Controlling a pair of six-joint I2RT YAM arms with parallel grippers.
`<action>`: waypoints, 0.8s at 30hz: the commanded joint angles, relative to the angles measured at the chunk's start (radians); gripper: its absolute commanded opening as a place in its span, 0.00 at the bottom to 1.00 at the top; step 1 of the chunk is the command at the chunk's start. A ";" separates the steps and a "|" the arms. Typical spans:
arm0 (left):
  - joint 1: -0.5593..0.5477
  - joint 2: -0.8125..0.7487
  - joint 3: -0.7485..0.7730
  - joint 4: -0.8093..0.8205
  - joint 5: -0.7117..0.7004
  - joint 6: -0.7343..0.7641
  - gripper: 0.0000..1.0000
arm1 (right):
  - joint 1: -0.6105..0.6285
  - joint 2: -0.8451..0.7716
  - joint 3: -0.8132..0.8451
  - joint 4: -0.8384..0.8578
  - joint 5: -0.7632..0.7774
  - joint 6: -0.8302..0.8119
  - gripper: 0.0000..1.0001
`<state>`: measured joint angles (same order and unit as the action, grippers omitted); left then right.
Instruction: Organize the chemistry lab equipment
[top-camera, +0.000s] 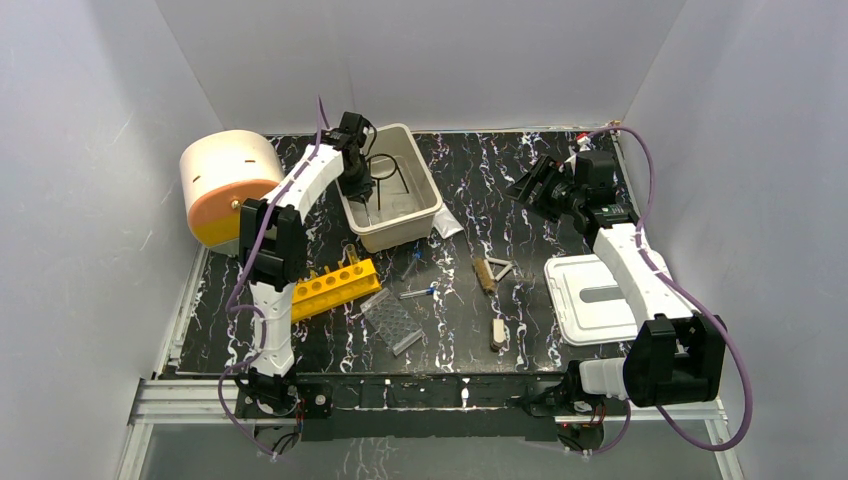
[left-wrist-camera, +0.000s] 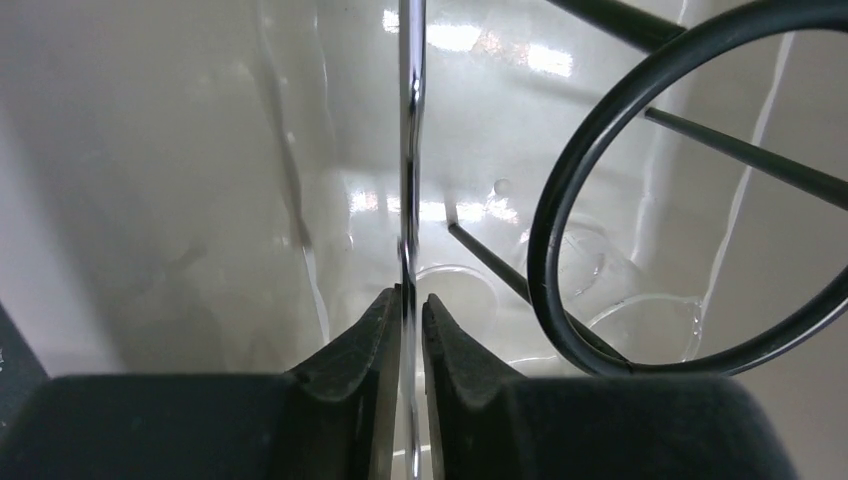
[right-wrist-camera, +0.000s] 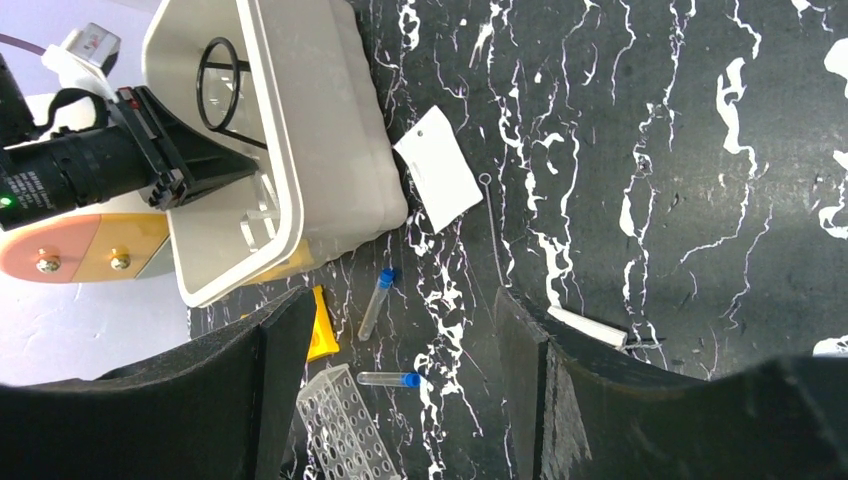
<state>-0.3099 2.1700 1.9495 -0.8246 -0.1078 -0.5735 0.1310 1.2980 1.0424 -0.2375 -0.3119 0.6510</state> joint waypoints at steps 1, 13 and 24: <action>0.008 -0.007 0.015 -0.009 0.006 0.012 0.17 | -0.004 -0.020 -0.004 0.024 0.014 -0.012 0.74; 0.006 -0.106 0.117 -0.062 -0.003 0.053 0.30 | -0.001 -0.001 0.026 0.003 0.015 -0.076 0.74; 0.007 -0.318 0.062 0.021 0.213 0.108 0.44 | 0.265 0.129 0.063 -0.186 0.304 -0.261 0.77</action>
<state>-0.3092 2.0029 2.0354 -0.8436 -0.0097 -0.5064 0.2985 1.3678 1.0595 -0.3363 -0.1417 0.4686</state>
